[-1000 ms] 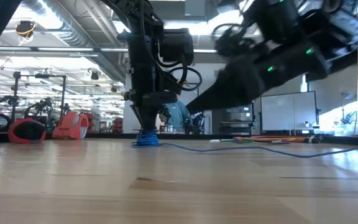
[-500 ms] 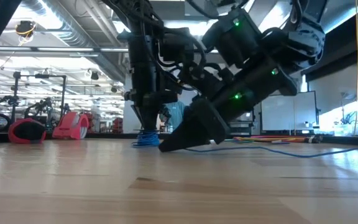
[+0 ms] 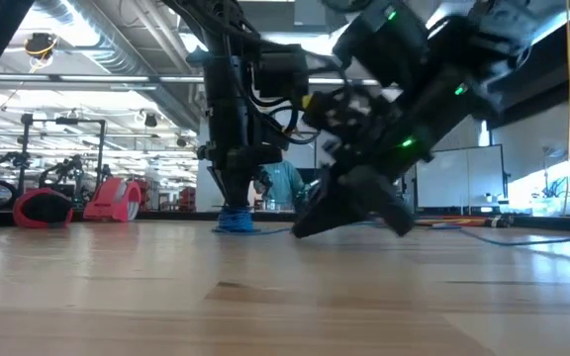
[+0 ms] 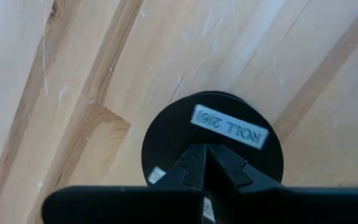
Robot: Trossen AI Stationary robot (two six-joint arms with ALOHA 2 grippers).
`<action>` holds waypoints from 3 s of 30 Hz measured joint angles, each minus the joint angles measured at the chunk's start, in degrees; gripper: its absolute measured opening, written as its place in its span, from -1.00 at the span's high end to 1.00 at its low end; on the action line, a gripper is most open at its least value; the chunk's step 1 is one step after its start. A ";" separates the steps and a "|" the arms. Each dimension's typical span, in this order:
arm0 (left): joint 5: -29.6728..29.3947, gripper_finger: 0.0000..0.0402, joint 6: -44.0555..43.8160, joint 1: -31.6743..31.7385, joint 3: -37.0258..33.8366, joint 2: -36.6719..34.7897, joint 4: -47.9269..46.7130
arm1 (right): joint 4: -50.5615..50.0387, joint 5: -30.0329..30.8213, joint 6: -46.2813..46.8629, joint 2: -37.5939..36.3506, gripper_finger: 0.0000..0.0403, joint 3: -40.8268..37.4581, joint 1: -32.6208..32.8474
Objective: Coil cords
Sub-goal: Uncoil the blue cable wire from the spool
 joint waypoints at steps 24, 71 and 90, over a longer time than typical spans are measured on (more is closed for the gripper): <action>-0.02 1.00 -0.81 0.07 0.00 0.00 -0.27 | -25.26 -3.31 10.95 -41.77 0.98 -25.09 6.72; 0.00 1.00 -1.51 0.02 0.00 0.00 0.10 | 17.08 -1.33 8.81 -27.85 -0.06 -25.86 -0.10; 0.00 1.00 -1.51 0.00 0.00 0.00 0.13 | 20.58 -12.35 5.51 -0.35 -0.06 -7.69 -6.60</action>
